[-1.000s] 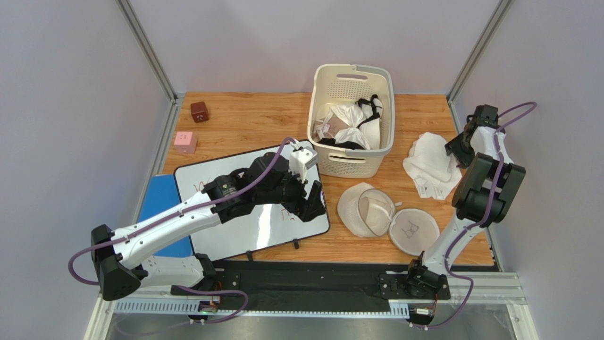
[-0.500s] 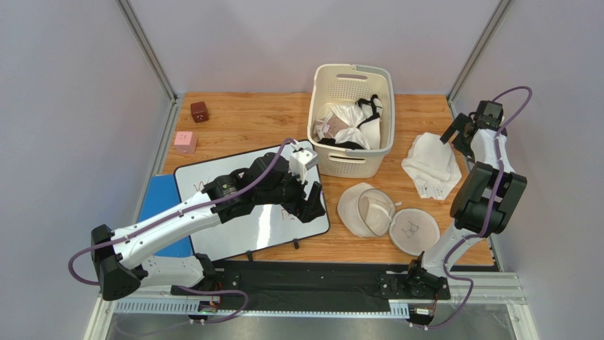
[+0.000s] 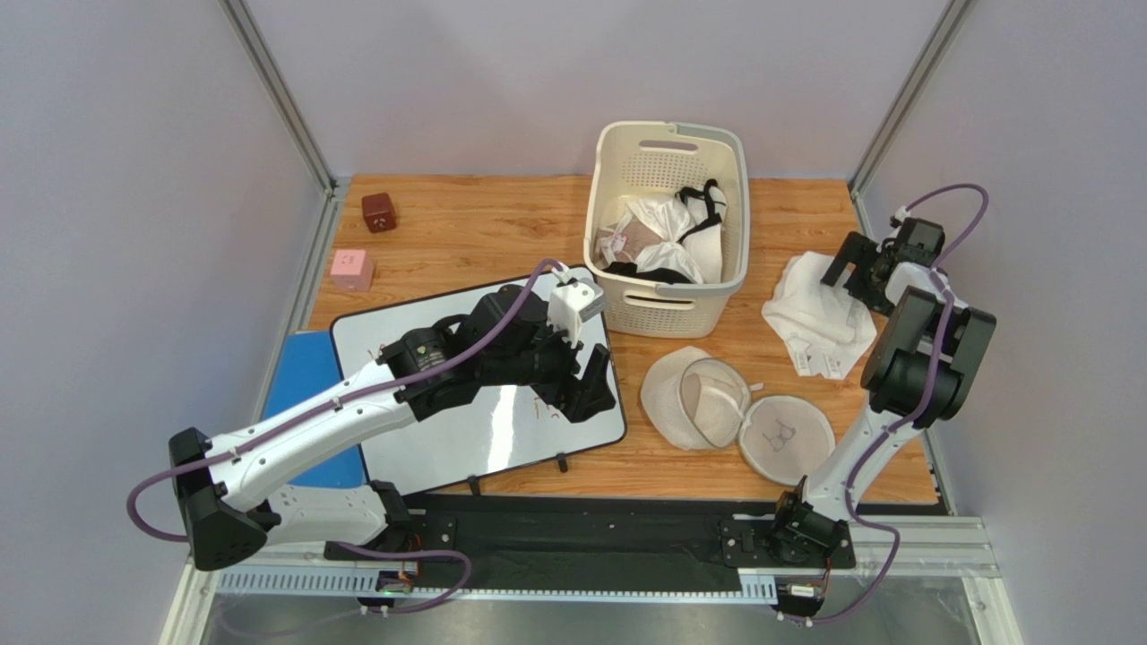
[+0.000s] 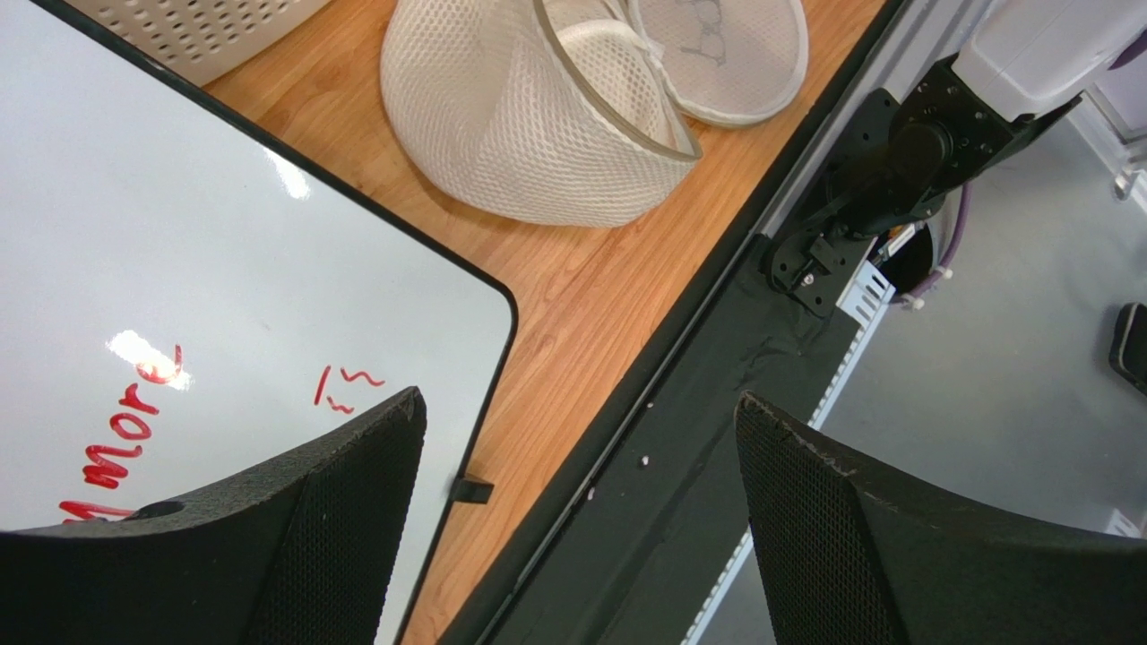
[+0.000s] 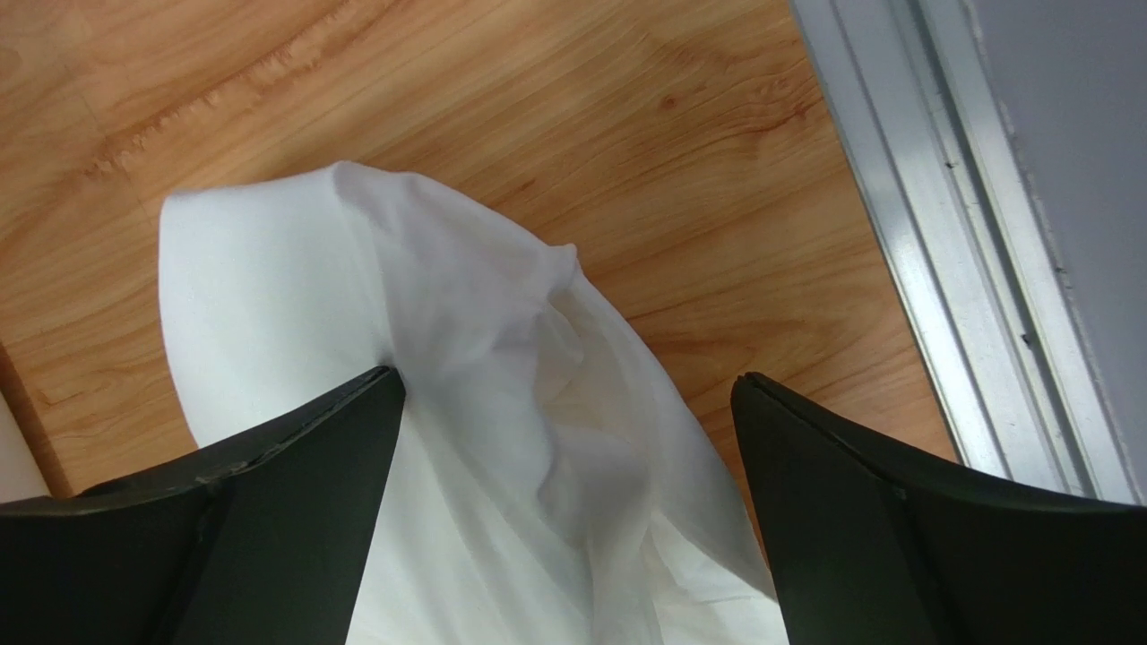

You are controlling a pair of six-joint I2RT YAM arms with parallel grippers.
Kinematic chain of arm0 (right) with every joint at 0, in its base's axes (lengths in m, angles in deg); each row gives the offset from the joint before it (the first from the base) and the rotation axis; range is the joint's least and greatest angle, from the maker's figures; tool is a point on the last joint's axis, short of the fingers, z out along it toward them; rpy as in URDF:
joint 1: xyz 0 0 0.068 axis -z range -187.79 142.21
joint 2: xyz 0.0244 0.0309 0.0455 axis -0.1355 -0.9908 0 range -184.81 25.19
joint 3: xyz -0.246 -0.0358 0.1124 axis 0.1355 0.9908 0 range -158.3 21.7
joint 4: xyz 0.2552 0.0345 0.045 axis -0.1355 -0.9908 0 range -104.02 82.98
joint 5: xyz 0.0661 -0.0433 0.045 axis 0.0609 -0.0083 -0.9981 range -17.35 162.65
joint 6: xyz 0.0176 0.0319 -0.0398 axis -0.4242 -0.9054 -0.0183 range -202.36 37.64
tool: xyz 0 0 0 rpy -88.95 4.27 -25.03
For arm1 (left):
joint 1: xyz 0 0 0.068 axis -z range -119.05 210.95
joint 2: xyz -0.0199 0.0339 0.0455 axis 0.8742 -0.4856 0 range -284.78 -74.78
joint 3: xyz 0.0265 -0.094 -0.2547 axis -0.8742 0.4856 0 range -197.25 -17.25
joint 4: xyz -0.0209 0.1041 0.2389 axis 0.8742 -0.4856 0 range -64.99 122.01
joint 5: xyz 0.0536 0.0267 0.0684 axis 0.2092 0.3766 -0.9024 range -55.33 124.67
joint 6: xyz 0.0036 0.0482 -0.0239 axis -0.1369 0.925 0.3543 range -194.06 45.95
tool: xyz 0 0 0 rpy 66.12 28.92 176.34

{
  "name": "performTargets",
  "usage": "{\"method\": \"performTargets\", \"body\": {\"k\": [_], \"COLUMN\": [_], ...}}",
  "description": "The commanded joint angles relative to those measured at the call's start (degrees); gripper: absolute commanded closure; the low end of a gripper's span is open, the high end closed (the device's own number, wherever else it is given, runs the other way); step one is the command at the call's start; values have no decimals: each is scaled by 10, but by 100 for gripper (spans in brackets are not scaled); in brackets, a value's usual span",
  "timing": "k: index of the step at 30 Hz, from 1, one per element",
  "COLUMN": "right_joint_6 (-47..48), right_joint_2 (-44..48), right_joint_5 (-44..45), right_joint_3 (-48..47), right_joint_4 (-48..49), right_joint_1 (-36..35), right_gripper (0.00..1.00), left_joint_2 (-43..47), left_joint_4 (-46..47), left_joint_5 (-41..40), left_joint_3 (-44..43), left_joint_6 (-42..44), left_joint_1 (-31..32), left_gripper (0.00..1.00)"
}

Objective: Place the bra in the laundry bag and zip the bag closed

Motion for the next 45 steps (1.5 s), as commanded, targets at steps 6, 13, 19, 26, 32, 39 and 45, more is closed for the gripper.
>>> {"method": "performTargets", "body": {"k": [6,13,19,26,32,39,45], "right_joint_6": [8,-142,-249,-346,-304,-264,-235], "right_joint_2": [-9,-8,47,91,106,76,41], "right_joint_5": [-90,-170,-156,-158,-156,-153,-146], "right_joint_3": [-7,-52,31,93,102,119,107], "right_joint_4": [16,-71,-63,-37,-21,-4,13], "right_joint_1": [19,20,21,23,22,22,9], "right_gripper": [14,48,61,69,27,17,16], "left_joint_2": [27,31,34,29,23,14,1], "left_joint_4": [11,14,16,18,17,16,11], "left_joint_5": [0,4,8,18,18,21,24], "left_joint_3": [0,2,5,2,-2,-7,-17], "left_joint_6": [24,9,-3,-11,-16,-20,-20], "left_joint_1": [-4,-5,-5,-4,-5,-5,-5], "left_gripper": [10,10,10,10,10,10,10]}}
